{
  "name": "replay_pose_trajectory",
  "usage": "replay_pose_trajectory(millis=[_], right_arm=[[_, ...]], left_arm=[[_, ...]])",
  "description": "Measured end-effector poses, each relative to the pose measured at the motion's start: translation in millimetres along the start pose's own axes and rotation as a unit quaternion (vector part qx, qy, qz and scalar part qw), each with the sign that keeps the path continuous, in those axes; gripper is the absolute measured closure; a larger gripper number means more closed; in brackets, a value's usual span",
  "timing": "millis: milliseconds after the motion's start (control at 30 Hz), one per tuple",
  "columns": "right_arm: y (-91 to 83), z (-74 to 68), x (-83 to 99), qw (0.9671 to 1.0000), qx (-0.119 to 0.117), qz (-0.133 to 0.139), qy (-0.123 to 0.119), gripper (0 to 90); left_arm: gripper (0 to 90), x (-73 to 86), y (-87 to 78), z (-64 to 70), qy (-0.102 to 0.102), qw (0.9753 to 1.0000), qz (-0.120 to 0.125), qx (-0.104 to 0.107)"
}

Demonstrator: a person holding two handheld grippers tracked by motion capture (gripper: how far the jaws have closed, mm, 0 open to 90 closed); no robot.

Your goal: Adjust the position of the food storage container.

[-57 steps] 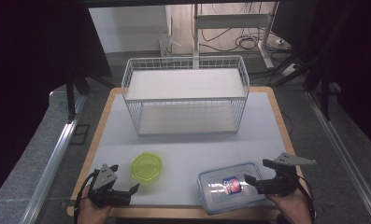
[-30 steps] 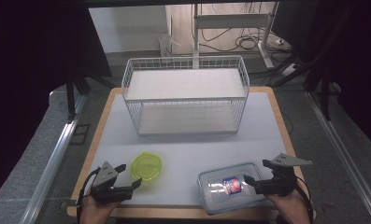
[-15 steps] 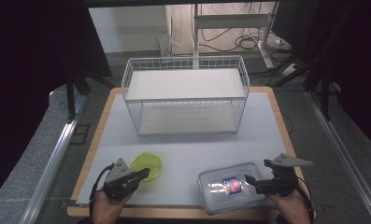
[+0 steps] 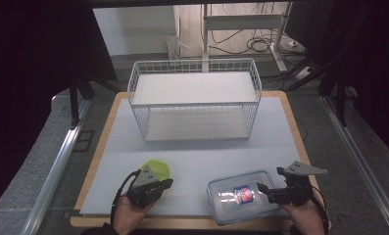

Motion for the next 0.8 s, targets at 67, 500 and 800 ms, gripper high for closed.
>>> replay_pose_trajectory(millis=[67,500,800], right_arm=[[0.1,0.0,0.2,1.0,0.0,0.0,0.0,5.2],[1.0,0.3,1.3,1.0,-0.003,0.0,0.001,6.0],[0.6,0.2,1.2,1.0,-0.005,0.002,0.001,6.4]], left_arm=[[90.0,0.2,1.9,-2.6,0.002,0.9999,-0.004,-0.011],[90.0,-1.3,-6.2,-41.3,-0.045,0.998,0.005,-0.044],[90.0,-5.6,-8.0,-65.7,-0.058,0.9963,0.009,-0.063]])
Point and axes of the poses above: each handheld gripper's, and its own axes: y roughly forward along the jaws, x roughly out of its underside, z roughly to its right, the point moved 9 cm from there along y, roughly forward along the jaws, and after that the axes turned 12 degrees about -y, right-handed, at the moved point
